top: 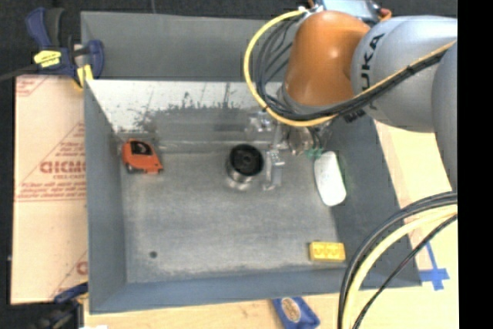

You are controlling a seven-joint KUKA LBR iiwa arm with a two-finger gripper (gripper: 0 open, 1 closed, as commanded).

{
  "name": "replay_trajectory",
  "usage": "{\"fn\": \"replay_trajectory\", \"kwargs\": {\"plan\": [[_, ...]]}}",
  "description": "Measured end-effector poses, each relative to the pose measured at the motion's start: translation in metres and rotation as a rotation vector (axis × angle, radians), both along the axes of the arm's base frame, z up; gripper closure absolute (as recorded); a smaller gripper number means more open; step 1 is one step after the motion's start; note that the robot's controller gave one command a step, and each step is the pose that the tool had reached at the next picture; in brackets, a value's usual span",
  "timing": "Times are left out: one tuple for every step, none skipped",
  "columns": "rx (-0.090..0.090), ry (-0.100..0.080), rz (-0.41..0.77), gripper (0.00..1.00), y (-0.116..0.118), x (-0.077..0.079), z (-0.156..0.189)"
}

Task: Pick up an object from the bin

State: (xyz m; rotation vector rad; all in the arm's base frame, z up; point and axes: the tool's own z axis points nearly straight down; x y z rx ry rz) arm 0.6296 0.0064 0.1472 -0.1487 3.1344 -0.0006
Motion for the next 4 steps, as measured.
{"fn": "replay_trajectory", "kwargs": {"plan": [[-0.002, -0.003, 0.316, 0.0, -0.006, 0.02, -0.004], [0.001, -0.001, -0.066, 0.0, -0.006, 0.013, -0.047], [-0.01, -0.034, 0.294, 1.0, -0.004, 0.03, -0.058], [-0.011, -0.037, 0.343, 1.0, -0.004, 0.033, -0.059]]}}
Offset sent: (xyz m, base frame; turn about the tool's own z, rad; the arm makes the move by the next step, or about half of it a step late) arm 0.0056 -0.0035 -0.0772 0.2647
